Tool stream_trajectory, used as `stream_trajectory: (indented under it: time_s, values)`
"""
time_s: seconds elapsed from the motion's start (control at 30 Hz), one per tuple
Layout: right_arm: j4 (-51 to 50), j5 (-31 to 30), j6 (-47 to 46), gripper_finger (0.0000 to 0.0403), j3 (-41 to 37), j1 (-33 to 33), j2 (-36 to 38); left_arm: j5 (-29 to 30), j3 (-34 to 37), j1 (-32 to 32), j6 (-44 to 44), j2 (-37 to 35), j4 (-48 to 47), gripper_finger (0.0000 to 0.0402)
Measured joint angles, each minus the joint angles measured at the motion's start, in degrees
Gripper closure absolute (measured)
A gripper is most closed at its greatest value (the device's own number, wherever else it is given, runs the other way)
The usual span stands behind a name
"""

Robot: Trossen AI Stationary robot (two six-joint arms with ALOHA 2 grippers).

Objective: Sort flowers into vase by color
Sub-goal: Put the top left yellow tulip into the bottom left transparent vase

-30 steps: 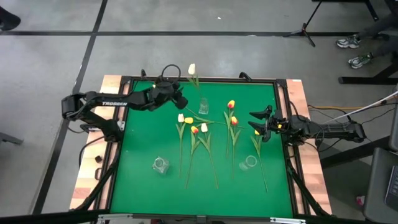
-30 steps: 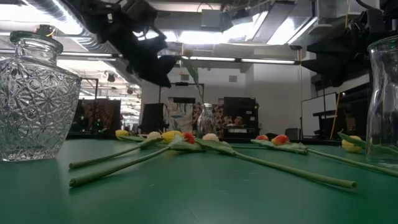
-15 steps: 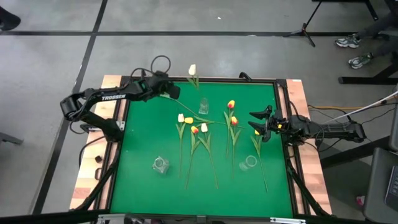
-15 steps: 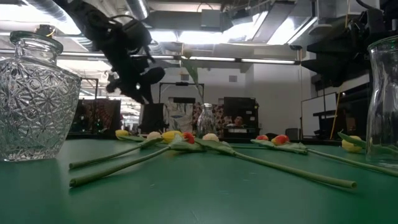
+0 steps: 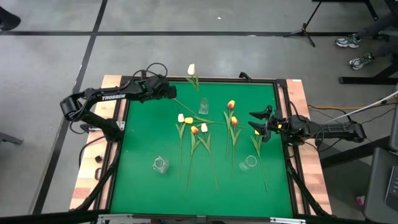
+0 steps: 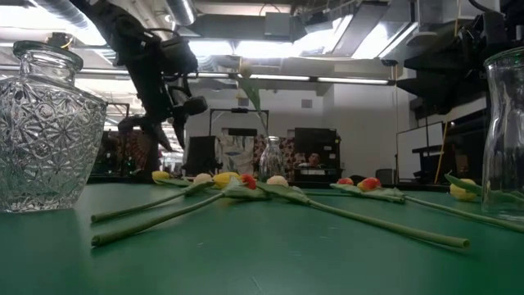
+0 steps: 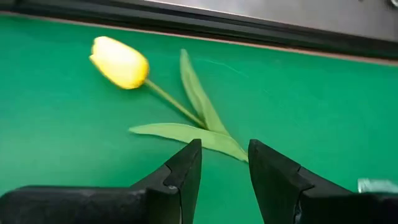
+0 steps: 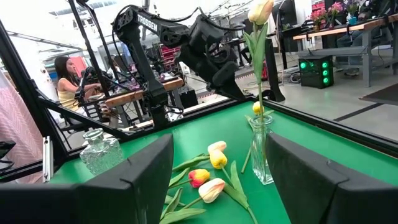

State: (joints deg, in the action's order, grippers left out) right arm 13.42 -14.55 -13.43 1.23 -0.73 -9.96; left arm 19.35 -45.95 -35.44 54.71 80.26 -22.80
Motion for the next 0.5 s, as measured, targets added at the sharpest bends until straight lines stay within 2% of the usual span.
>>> stream_trajectory:
  time_s: [0.5]
  values:
    - [-0.01, 0.0, 0.43, 0.015, 0.0, 0.01, 0.0, -2.1, 0.0, -6.72, 5.3, 6.17, 2.05, 0.0274]
